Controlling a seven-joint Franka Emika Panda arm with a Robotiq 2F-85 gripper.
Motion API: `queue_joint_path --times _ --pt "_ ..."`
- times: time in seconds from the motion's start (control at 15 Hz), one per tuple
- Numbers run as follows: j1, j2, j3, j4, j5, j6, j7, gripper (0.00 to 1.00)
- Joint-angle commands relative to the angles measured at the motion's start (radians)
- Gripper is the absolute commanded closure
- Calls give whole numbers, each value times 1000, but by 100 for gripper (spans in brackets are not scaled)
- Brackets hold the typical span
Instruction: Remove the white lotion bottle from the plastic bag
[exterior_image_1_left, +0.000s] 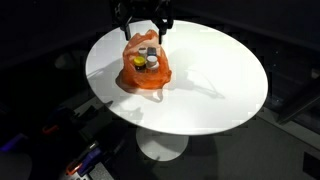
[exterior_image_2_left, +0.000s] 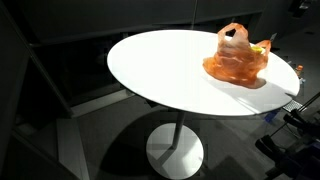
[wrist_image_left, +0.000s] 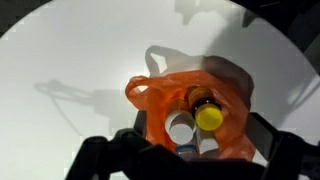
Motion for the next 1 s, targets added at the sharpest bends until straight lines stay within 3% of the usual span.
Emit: queue_joint_path --times 0.0,0.4,0.93 --pt "-2 109 27 59 45 42 -80 0" --pt "-5 247 110 127 123 62 -177 0" --pt "-25 368 173 211 63 73 -157 0"
